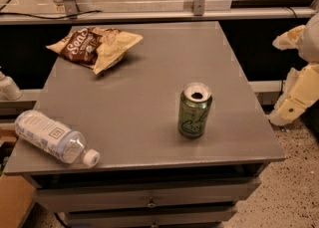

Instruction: Move green can near brown chip bag

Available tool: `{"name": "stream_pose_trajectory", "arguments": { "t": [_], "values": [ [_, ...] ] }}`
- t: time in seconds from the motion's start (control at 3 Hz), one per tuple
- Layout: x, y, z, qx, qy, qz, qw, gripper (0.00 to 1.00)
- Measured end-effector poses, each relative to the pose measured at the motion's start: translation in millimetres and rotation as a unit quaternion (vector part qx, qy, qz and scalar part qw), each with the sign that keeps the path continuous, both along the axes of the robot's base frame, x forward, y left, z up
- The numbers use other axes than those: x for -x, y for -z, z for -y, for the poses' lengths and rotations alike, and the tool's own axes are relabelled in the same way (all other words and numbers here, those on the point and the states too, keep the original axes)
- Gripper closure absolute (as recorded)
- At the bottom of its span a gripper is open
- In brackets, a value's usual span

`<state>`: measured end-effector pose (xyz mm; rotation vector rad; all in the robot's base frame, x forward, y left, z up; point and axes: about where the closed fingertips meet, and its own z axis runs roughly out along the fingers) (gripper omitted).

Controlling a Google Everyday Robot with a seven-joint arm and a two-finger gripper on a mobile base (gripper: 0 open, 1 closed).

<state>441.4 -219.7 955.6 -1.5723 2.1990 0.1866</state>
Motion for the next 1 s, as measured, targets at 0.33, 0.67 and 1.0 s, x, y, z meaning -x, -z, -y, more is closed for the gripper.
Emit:
{"name": "stream_pose_trajectory", "arguments": {
  "t": [0.33,0.67,1.0],
  "values": [
    [3.0,13.7,-9.0,-0.088,0.002,-0.005,0.9961,0.00],
    [11.3,25.6,-28.6,-0.162,-0.007,0.001,0.9867,0.00],
    [15.9,43.0,-49.1,-0.237,-0.013,0.012,0.9714,0.00]
  ]
}}
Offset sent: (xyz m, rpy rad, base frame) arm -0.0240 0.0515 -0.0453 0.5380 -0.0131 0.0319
